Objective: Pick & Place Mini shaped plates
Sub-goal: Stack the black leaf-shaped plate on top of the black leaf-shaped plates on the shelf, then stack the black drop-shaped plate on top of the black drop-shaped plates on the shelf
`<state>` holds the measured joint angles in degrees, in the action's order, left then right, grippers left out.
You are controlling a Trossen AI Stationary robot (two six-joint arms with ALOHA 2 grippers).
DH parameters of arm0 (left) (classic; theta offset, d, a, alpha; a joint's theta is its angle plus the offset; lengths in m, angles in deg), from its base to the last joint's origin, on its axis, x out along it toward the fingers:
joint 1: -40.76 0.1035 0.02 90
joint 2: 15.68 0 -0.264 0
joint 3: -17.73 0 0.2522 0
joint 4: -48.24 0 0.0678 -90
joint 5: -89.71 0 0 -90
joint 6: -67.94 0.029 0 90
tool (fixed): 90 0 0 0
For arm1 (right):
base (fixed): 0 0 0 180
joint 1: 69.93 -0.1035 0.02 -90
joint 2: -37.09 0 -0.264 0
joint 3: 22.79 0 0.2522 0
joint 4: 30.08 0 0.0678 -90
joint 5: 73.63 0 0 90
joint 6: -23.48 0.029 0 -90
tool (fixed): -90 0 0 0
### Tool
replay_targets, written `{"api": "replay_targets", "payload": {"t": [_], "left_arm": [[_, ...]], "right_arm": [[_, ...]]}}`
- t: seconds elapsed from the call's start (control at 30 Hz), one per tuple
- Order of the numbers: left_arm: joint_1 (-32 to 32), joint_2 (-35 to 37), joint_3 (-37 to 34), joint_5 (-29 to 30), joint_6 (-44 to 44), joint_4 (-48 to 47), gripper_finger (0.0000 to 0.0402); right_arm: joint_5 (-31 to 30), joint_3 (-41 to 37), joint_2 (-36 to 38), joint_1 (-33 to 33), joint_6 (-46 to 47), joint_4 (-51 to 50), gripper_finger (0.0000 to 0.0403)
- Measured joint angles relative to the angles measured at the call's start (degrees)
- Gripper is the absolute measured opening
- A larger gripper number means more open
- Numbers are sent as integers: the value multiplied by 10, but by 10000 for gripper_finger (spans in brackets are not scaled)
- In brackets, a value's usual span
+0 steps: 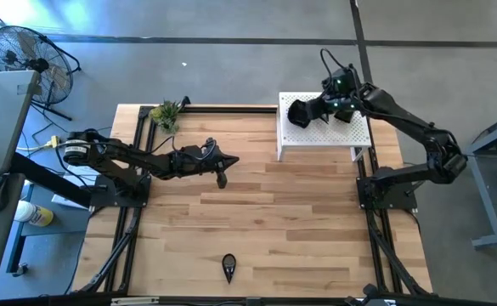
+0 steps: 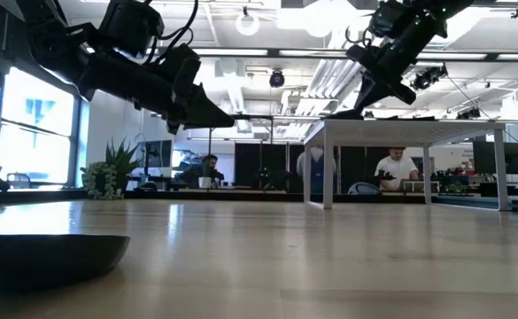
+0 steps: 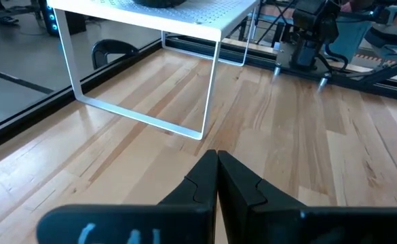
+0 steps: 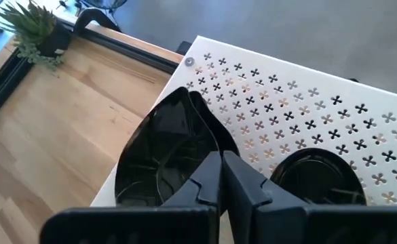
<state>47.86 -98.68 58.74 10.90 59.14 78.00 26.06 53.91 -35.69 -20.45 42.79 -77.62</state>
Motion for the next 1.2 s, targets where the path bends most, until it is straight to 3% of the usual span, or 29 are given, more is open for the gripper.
{"api": "replay_targets", "payload": {"t": [0.2, 0.47, 0.63, 0.77, 0.9, 1.07, 1.2], "left_arm": [[0, 0, 0, -10, 0, 0, 5], [0, 0, 0, -64, 26, -1, 5], [0, 0, 0, -86, 29, -9, 5], [0, 0, 0, -122, 63, -25, 5], [-22, 0, 19, -135, 97, -87, 5], [-92, 7, 81, -88, 118, -243, 5], [-154, 6, 144, -88, 71, -407, 5]], "right_arm": [[-2, 0, 0, -1, -2, -2, 27], [-2, 0, 9, -1, -20, 13, 118], [-4, 0, 54, -19, -55, 7, 119], [-57, -1, 96, -97, -85, -35, 71], [-102, -59, 138, -203, -90, 3, 10], [-125, -175, 180, -329, -56, 145, 21], [-176, -235, 193, -415, -54, 226, 11]]}}
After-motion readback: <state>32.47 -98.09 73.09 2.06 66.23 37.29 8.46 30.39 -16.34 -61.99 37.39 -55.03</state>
